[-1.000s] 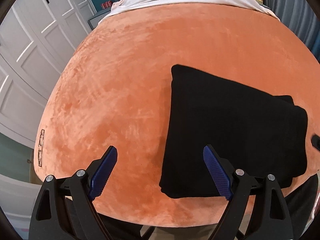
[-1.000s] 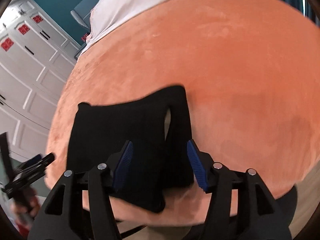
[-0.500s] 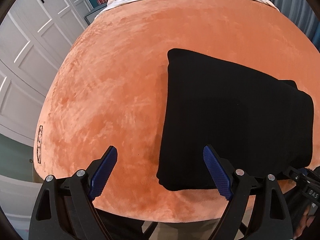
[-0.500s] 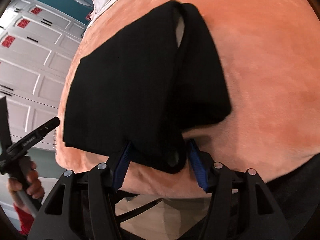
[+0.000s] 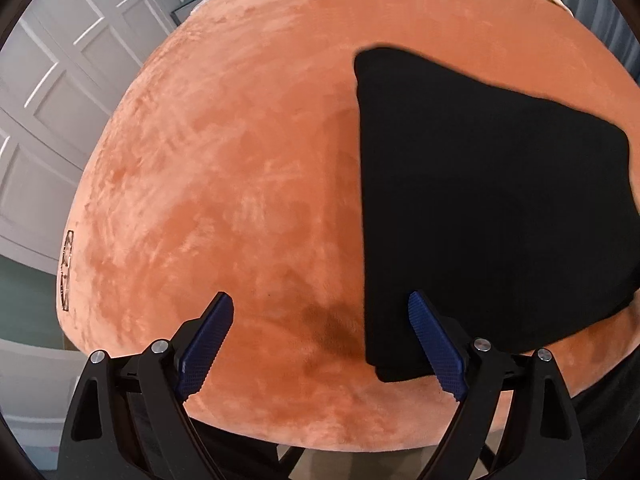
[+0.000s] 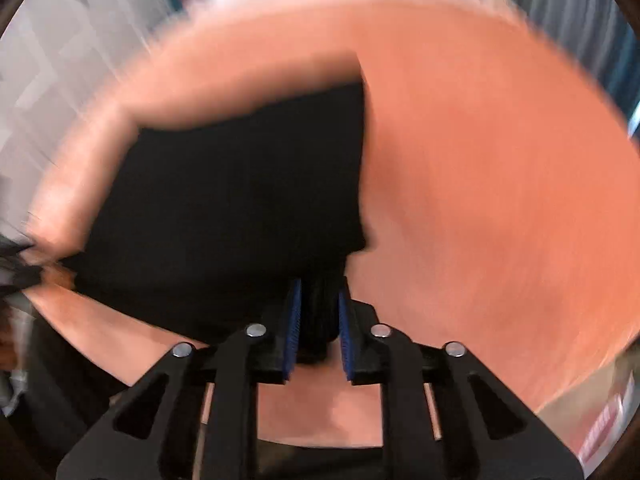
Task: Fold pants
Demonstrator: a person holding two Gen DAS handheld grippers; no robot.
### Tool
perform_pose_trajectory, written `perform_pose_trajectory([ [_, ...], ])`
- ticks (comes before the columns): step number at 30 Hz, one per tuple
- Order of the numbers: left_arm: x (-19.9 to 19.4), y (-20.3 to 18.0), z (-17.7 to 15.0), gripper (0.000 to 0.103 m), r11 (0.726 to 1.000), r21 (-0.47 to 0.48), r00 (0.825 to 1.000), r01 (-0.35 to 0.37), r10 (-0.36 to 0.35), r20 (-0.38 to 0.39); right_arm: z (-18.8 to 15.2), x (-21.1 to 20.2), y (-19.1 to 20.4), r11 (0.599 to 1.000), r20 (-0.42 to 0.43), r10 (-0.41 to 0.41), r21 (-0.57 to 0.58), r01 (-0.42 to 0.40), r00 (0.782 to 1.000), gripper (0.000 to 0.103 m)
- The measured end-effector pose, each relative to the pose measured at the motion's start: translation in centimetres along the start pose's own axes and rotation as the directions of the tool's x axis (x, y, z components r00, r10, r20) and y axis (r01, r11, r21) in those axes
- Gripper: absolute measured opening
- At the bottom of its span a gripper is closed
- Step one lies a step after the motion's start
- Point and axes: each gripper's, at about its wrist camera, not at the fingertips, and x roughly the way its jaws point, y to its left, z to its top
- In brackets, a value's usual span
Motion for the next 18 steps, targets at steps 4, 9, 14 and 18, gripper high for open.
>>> perform_pose_trajectory([
  [4,-0.3,0.5,0.0,0.087,1.000,0.004,1.000,-0.019,0.019,0.023,-0.4,-5.3,-2.6,0.978,0.149,0.072,0.183,-0.099,0.986,0.035],
  [9,0.7,0.4,0.2,0.089,1.000,0.006,1.000,-0.026,0.025,0.007,1.5,-9.3,-0.5,0.988,0.263,0.079,0.108,-0.110,0.962,0.032],
  [14,0.7,0.2,0.0,0.098,0.996,0.039,0.997,-0.078,0.077,0.027,3.0,-2.3,4.5,0.986,0.087,-0.119,-0.109,0.128,0.989,0.022],
  [18,0.7,0.2,0.0,0.098,0.996,0.037,0.997,-0.079,0.078,0.028,2.7,-1.7,5.4,0.968,0.080,-0.207,-0.127,0.216,0.975,0.022],
])
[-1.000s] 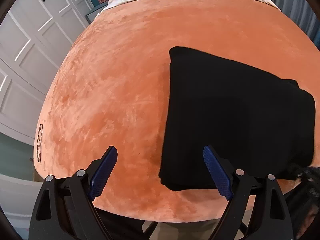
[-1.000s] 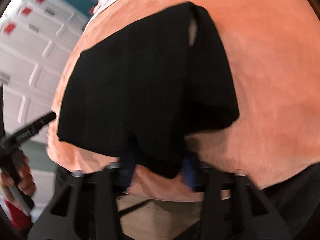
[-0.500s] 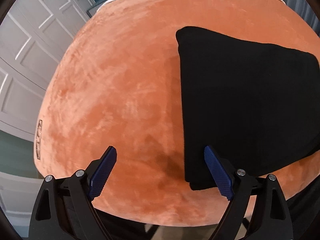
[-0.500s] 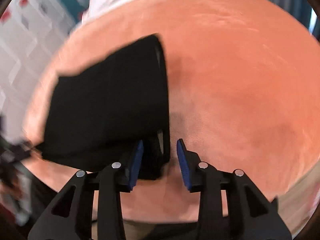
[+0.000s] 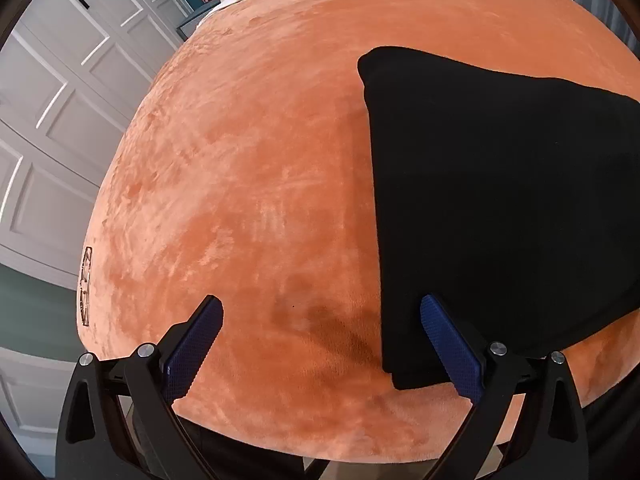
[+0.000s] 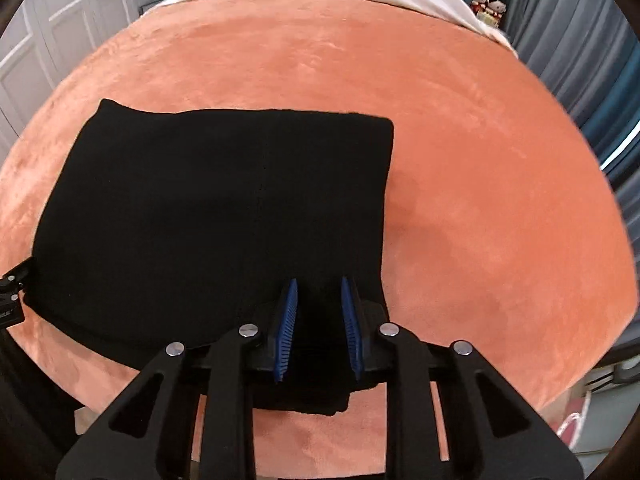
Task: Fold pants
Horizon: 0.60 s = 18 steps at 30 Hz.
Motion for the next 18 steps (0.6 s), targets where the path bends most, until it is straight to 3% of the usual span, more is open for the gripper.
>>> perform_pose_trajectory([
  [18,0.2,0.0,0.1,0.098,1.000,-0.015,1.000,0.006,-0.006,-0.009,1.3,0.8,2.0,0.999,-0.041,-0.045,0.003,0.045,0.998,0.022],
])
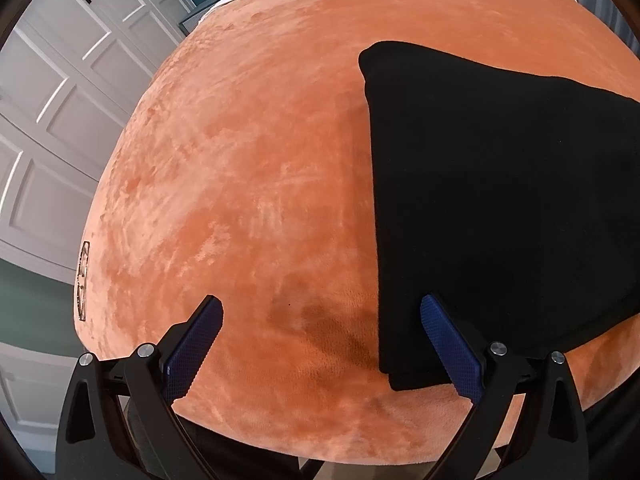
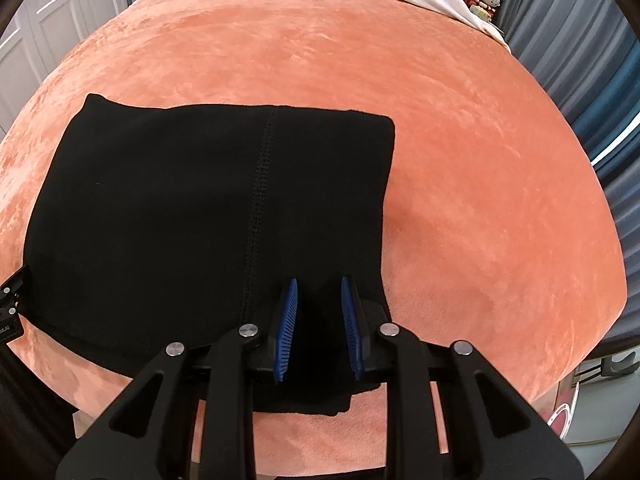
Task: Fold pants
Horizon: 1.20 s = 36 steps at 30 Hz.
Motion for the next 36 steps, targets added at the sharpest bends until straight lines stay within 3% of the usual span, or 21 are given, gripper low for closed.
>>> perform_pose_trajectory([
  [11,0.1,-0.1,0.0,0.098,1.000,0.004,1.000,-0.002,0.002,0.000,0.2,0.1,0.6,1.000,-0.009,-0.027,-0.001,0.027,1.000,0.022],
  [17,1.0,0.8,-0.3,0.098,0.999,-0.010,0.999,0.036,-0.036,-0.017,3.2,-4.1,-1.0,0.993,0.134,0.085,0.066,-0.095,0.987,0.022],
  [20,1.6,1.7,-0.3,0.098,0.996,-0.043,0.997,0.072,-0.074,-0.037,6.0,-1.4,-1.4,0.988,0.150,0.129,0.064,-0.140,0.980,0.026],
  [23,1.4,2.1,-0.1,0.098,0.994,-0.048,0.994,0.095,-0.097,-0.042,6.9,6.0,-1.9,0.988,0.014,0.130,0.079,-0.131,0.991,0.031],
  [26,-0.2,2.6,-0.1,0.098,0.996,-0.024,0.996,0.090,-0.090,0.002,7.5,4.3,-2.8,0.982,0.053,0.143,0.118,-0.148,0.988,0.033],
  [27,-0.9,3.0,-0.1,0.098,0.993,-0.027,0.994,0.111,-0.110,0.023,7.1,2.5,-3.3,0.974,0.093,0.162,0.147,-0.175,0.982,0.033],
  [29,-1.9,3.8,-0.3,0.098,0.982,-0.046,0.983,0.182,-0.181,0.041,5.2,-0.2,-4.4,0.951,0.146,0.225,0.180,-0.249,0.963,0.043],
  [32,-1.6,3.9,-0.3,0.098,0.967,-0.083,0.971,0.239,-0.239,0.017,1.2,-1.4,-6.1,0.922,0.150,0.261,0.255,-0.292,0.954,0.050],
  [34,-1.0,3.2,-0.2,0.098,0.968,-0.084,0.971,0.237,-0.237,0.007,-1.8,-0.3,-6.4,0.896,0.105,0.316,0.292,-0.333,0.943,0.048],
  [35,-0.6,2.7,-0.2,0.098,0.974,-0.071,0.976,0.217,-0.219,-0.011,-2.5,0.1,-5.8,0.909,0.089,0.306,0.268,-0.319,0.948,0.038],
  [36,-0.3,2.2,-0.2,0.098,0.980,-0.055,0.981,0.189,-0.191,-0.024,-3.5,1.1,-5.0,0.941,0.056,0.264,0.204,-0.270,0.963,0.037],
])
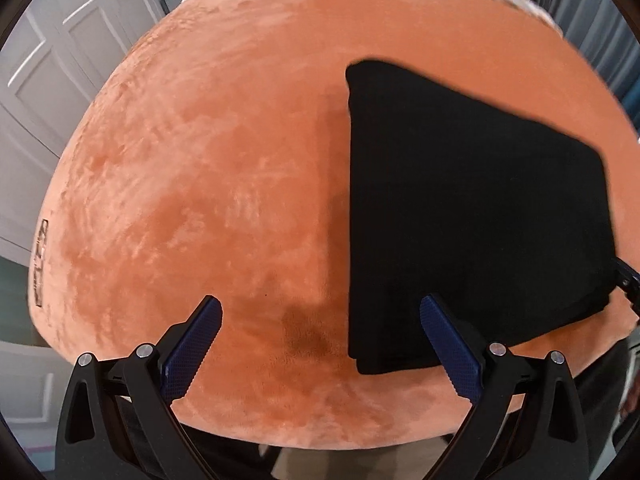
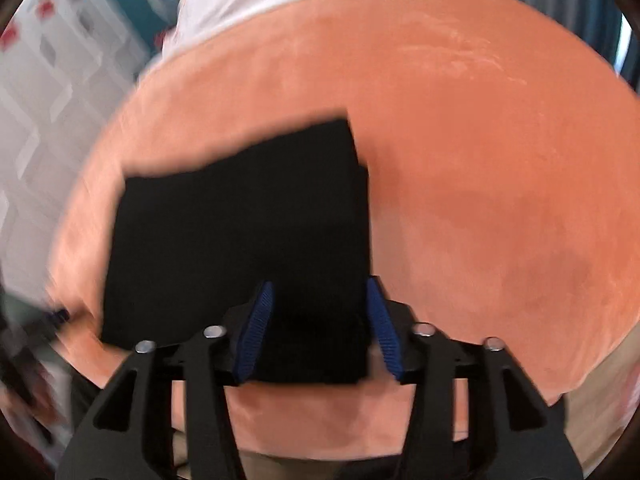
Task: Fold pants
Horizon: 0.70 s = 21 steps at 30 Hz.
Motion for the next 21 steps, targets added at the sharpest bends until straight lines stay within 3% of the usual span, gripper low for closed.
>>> perform_pose_trajectory([
  [3,-0.1,-0.1,-0.1,0.098,0.999,0.016,0.999,-0.032,0.032,0.004,-0.8,-0.7,-0.4,0.999,-0.013,0.028,0.032,-0.027,1.000,0.031],
  [6,-0.7,0.7,0.4,0.098,0.997,-0.032,0.997,0.071,-0.071,0.009,-0.8,-1.2,-0.5,0.999,-0.031,0.018,0.029,-0.017,0.999,0.031],
  [7,-0.7,0.9,0.7,0.098,0.992,-0.049,0.994,0.113,-0.113,0.004,-0.5,-1.3,-1.0,0.999,-0.037,0.024,0.044,-0.022,0.999,0.033],
  [10,0.3,0.9,1.5,0.098,0.976,-0.076,0.978,0.206,-0.209,-0.027,-0.1,-1.8,-2.0,0.994,-0.015,0.001,0.109,0.001,1.000,0.066],
  [14,2.8,0.4,2.1,0.098,0.959,-0.113,0.957,0.261,-0.272,-0.098,1.0,-2.0,-1.9,0.993,0.002,-0.012,0.120,0.011,1.000,0.071],
  [15,3.4,0.2,2.1,0.098,0.948,-0.127,0.945,0.292,-0.307,-0.115,1.3,-1.9,-1.5,0.993,-0.001,-0.020,0.114,0.020,1.000,0.071],
  [17,4.3,0.0,2.1,0.098,0.935,-0.160,0.930,0.318,-0.340,-0.141,1.4,-2.0,-0.5,0.996,0.002,-0.035,0.081,0.035,0.999,0.081],
  [21,5.9,0.1,2.5,0.098,0.910,-0.208,0.908,0.358,-0.391,-0.148,2.2,-1.3,0.6,0.998,-0.004,-0.050,0.037,0.050,0.999,0.085],
])
